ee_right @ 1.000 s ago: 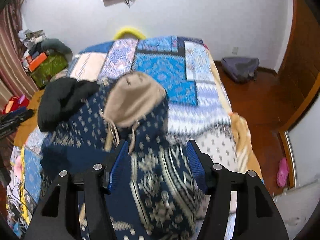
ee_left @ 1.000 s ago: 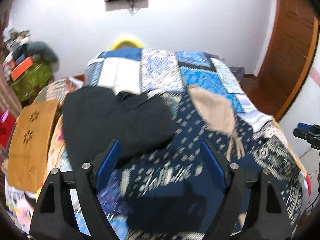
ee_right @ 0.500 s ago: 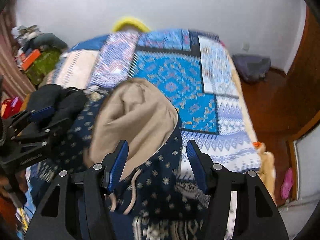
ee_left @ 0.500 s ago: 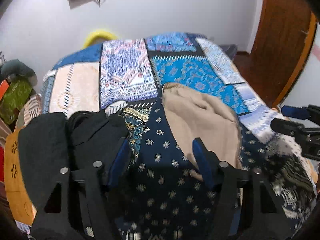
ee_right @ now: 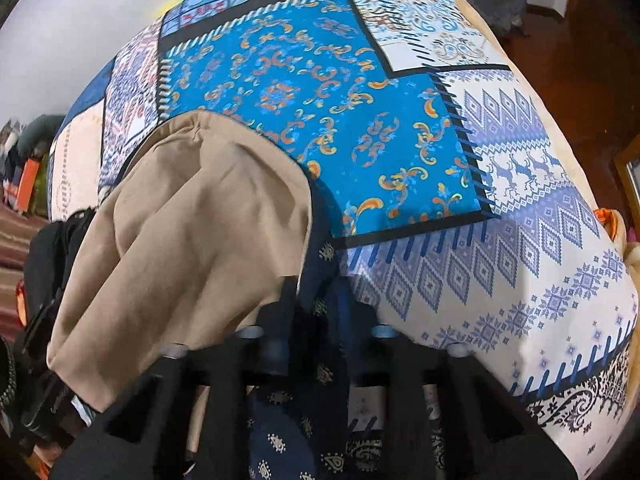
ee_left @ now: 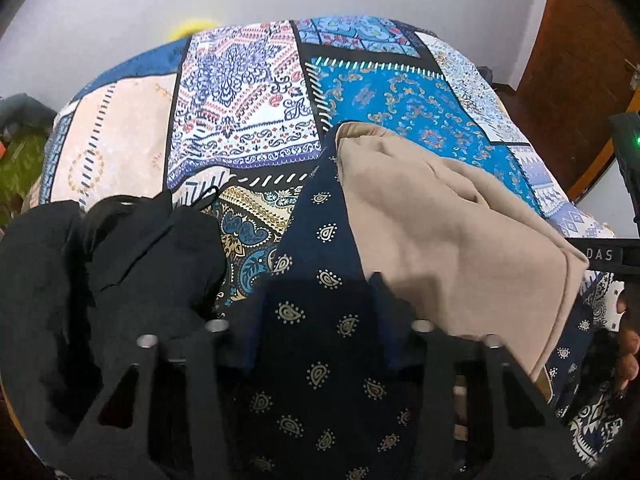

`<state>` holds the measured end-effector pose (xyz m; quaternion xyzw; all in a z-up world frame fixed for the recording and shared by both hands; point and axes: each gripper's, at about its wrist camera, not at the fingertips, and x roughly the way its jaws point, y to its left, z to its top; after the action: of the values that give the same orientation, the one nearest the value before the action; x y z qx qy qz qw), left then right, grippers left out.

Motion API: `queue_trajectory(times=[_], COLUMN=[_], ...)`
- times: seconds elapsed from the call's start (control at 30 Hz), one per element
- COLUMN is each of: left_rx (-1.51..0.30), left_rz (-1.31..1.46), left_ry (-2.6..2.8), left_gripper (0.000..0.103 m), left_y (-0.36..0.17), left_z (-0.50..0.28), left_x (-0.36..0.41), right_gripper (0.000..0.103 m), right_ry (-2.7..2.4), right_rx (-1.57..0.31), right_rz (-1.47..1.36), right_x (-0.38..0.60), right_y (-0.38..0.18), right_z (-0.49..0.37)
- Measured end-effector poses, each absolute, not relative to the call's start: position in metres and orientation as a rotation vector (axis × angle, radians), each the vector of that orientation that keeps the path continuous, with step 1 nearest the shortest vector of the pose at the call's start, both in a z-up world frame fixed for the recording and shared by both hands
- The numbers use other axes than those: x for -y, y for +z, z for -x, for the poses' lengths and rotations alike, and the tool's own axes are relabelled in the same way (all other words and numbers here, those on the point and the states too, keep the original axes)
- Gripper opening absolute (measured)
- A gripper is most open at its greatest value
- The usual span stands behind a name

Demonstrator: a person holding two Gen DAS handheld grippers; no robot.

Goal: Fold large clothes

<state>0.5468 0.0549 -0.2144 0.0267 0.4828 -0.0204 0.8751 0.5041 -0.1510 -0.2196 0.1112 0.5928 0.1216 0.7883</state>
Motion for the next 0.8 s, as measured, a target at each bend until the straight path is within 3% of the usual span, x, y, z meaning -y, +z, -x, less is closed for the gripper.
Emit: queue_trajectory(times=[0.03,0.1,0.27,0.53,0.8], left_rx=[-1.01,-1.03,-1.007,-0.9,-0.906], left_rz=[-0.056,-0.042,0.026,0.015,0.082], left_ry=[-0.044,-0.05,-0.073,-0.193,-0.245], left_gripper=[0.02,0.012,0.01,0.01,0.01], left_y=[-0.213,-0.208,-0.18,-0.107,-0.11], left_z=[-0.545,-0.544,-0.526,-0.432,-0.324], left_x=[-0.054,-0.055,-0.062,-0.073,-0.088], right_gripper=[0.01,0.009,0.009,0.009,0.009], right_ry=[0.261,0.266,0.341,0.518,0.476], right_rx=[-1.251,-1.187,-1.094,-0.947,-0.931], right_rz=[-0.21,-0.193,-0.216,-0.102,-0.029], right_x=[0.149,0.15,0.155,0.152,0.173], right_y=[-0.213,-0.199,-0.149,-0.074,-0.092], right_z=[-0.499,-0.492,-0.459,-0.366,-0.294])
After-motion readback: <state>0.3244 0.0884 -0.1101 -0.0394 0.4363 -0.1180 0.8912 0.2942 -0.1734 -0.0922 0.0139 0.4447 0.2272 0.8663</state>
